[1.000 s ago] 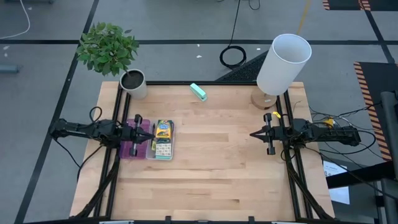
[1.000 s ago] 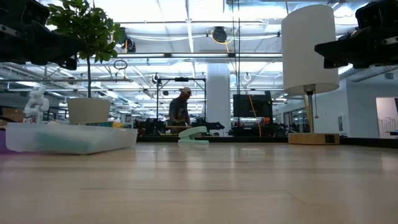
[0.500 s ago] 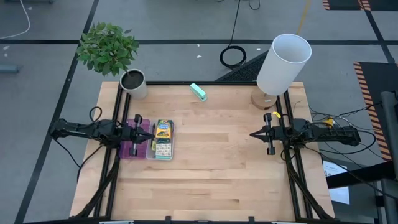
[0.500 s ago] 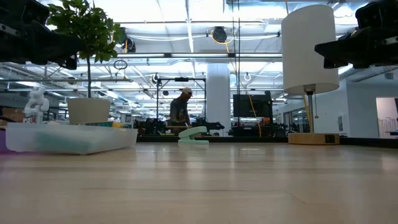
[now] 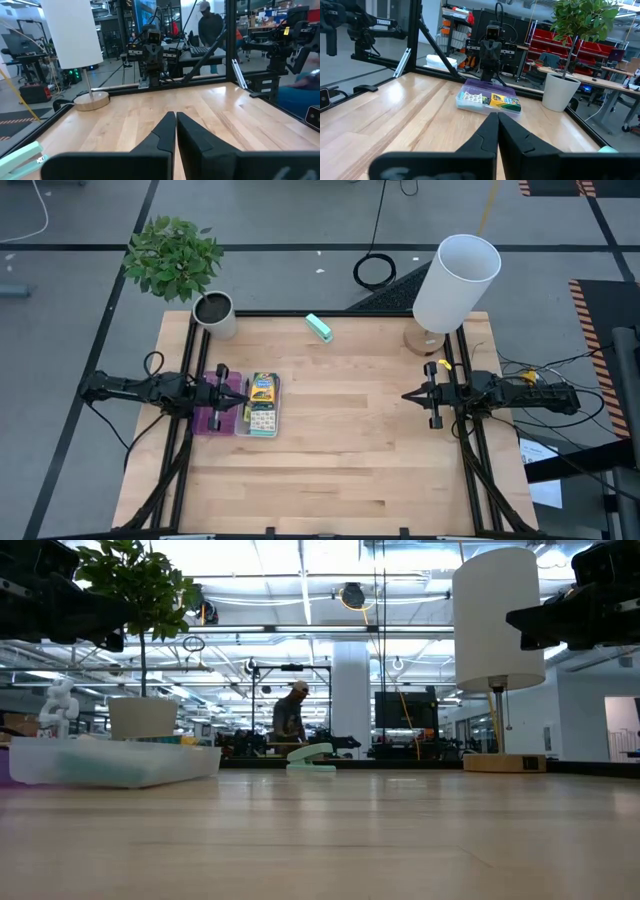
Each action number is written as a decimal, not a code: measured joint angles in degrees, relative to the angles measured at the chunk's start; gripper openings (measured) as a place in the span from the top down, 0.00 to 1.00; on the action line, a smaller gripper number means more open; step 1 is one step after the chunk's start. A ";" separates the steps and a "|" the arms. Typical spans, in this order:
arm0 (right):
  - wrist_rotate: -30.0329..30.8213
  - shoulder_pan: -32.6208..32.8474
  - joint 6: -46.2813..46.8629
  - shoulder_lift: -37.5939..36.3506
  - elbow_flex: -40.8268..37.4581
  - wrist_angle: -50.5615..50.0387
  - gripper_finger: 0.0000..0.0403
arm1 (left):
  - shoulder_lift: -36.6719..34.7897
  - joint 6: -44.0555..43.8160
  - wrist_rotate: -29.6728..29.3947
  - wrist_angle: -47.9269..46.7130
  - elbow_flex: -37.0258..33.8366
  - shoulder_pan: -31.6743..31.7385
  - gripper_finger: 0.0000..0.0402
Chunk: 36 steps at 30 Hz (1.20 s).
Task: Pack school essentials
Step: Return to Home Position
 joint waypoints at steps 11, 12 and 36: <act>0.00 0.00 0.00 0.00 -0.01 0.00 1.00 | 0.00 0.00 0.02 0.02 0.00 -0.02 0.95; 0.00 0.00 0.00 0.00 -0.01 0.00 1.00 | 0.00 0.12 0.00 0.02 0.00 0.00 0.95; 0.00 0.00 0.00 0.00 -0.01 0.00 1.00 | 0.00 -1.19 0.02 0.01 0.00 -0.01 0.95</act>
